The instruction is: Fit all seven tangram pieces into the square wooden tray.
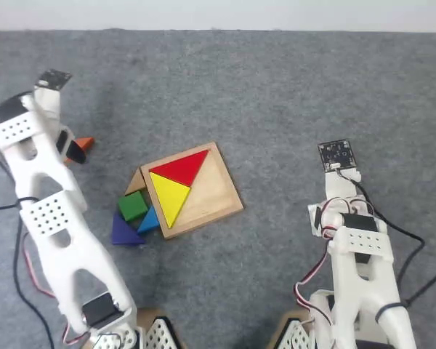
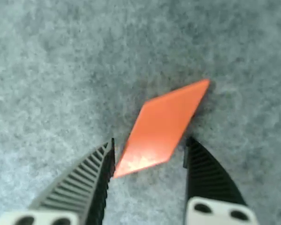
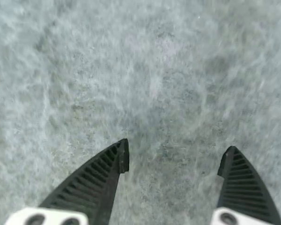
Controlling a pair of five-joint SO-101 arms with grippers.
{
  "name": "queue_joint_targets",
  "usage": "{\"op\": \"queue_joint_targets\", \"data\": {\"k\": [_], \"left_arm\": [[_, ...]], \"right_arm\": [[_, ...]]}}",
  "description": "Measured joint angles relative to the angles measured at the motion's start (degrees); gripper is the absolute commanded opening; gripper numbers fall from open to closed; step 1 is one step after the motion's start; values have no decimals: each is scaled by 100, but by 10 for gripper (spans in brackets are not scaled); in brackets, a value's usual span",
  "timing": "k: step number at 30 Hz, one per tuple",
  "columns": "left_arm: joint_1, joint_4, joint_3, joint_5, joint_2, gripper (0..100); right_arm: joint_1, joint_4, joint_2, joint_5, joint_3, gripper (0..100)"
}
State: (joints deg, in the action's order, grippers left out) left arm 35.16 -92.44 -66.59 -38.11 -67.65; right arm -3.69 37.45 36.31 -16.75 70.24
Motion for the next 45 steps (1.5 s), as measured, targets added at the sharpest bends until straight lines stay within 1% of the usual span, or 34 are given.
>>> {"op": "queue_joint_targets", "data": {"k": [6,9,11,15,17,21,25,29,33,35,41,45], "left_arm": [[-9,35,-9,-9,-53,230],[-9,-35,-26,35,-88,197],[-53,-158,-97,35,-132,180],[-149,-448,-105,35,-158,175],[-185,-466,-97,53,-158,175],[-202,-484,-53,325,-158,173],[-202,-510,-44,774,-158,173],[-237,-519,26,932,-158,172],[-264,-519,79,941,-149,105],[-308,-536,88,932,-149,90],[-422,-580,167,835,-149,99],[-448,-554,167,826,-149,190]], "right_arm": [[-9,0,0,0,0,307],[0,0,0,0,0,307],[0,0,0,0,0,307],[-9,0,0,0,0,307],[0,0,0,0,0,307],[0,0,0,0,0,307],[0,0,0,0,0,307],[0,0,0,0,0,307],[0,0,0,0,0,307],[0,0,0,0,0,307],[0,0,0,0,0,307],[0,0,0,0,0,307]]}}
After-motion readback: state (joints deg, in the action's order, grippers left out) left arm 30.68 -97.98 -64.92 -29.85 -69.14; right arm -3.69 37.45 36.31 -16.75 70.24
